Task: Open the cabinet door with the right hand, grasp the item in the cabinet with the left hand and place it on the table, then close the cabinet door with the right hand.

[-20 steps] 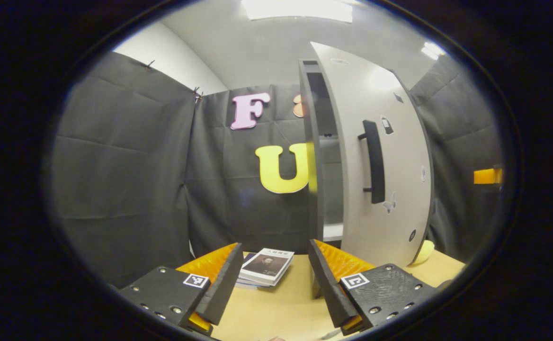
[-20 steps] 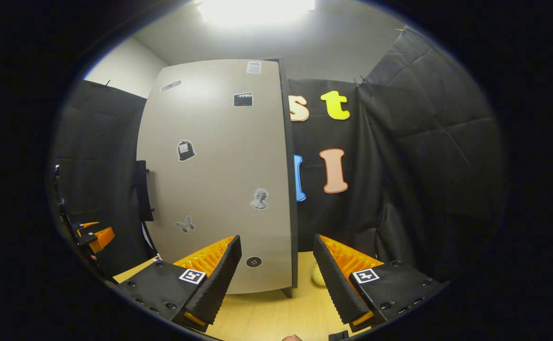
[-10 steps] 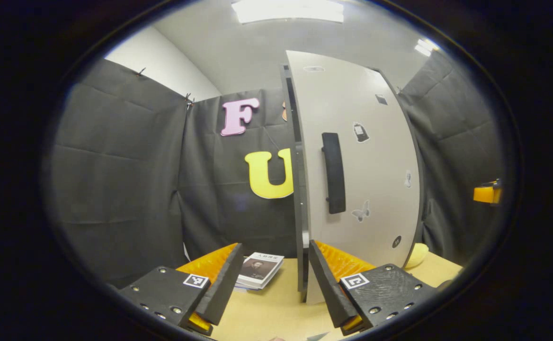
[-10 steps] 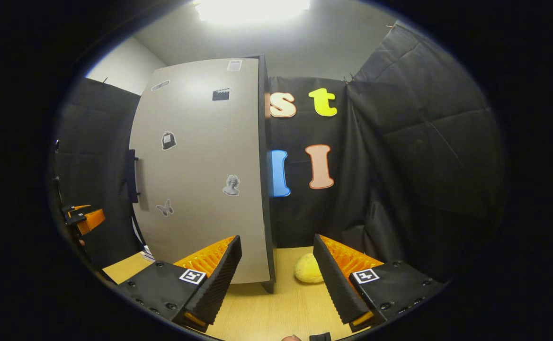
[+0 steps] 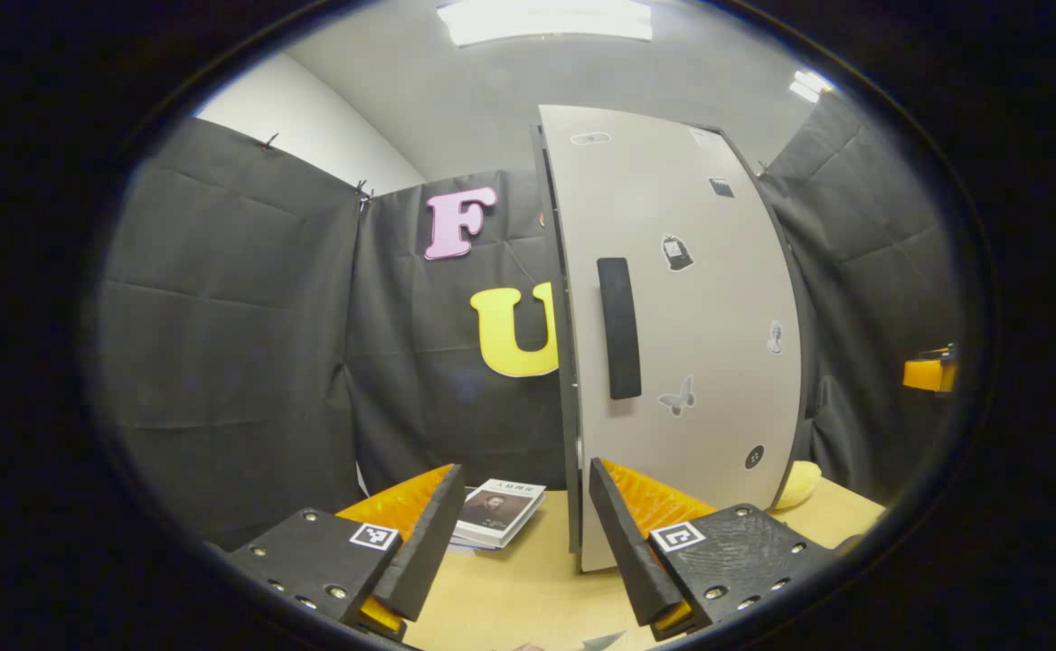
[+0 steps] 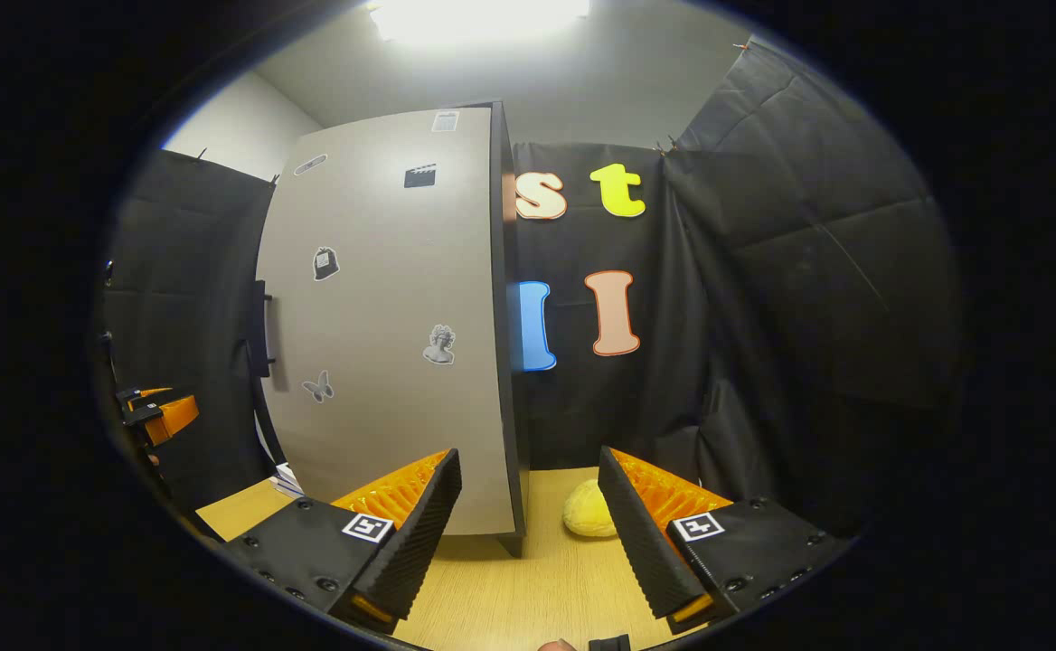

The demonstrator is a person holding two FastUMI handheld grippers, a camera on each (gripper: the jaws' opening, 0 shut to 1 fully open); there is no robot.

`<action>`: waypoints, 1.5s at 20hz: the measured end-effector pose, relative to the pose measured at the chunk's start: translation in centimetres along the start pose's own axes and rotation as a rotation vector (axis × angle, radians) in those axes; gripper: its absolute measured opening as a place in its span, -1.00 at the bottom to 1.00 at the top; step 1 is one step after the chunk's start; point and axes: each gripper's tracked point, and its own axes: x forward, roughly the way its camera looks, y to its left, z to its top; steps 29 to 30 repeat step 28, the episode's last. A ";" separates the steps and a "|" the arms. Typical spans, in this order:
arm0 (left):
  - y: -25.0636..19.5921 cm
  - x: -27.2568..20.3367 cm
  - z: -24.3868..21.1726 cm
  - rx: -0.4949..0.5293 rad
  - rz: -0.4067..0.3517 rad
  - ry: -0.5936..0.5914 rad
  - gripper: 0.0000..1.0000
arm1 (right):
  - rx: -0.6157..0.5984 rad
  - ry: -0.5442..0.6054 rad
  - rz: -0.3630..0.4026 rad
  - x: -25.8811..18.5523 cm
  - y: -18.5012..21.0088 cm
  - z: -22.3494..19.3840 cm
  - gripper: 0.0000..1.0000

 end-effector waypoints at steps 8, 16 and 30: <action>0.7 0.3 -0.3 0.001 0.004 0.000 0.66 | -0.004 0.000 -0.002 0.0 0.6 0.0 0.92; 1.5 0.8 -0.5 -0.004 0.003 0.003 0.66 | -0.010 -0.003 -0.012 0.0 1.0 0.1 0.92; 2.3 0.9 -1.0 -0.009 0.001 -0.002 0.72 | -0.016 -0.024 -0.035 0.0 1.2 0.8 0.92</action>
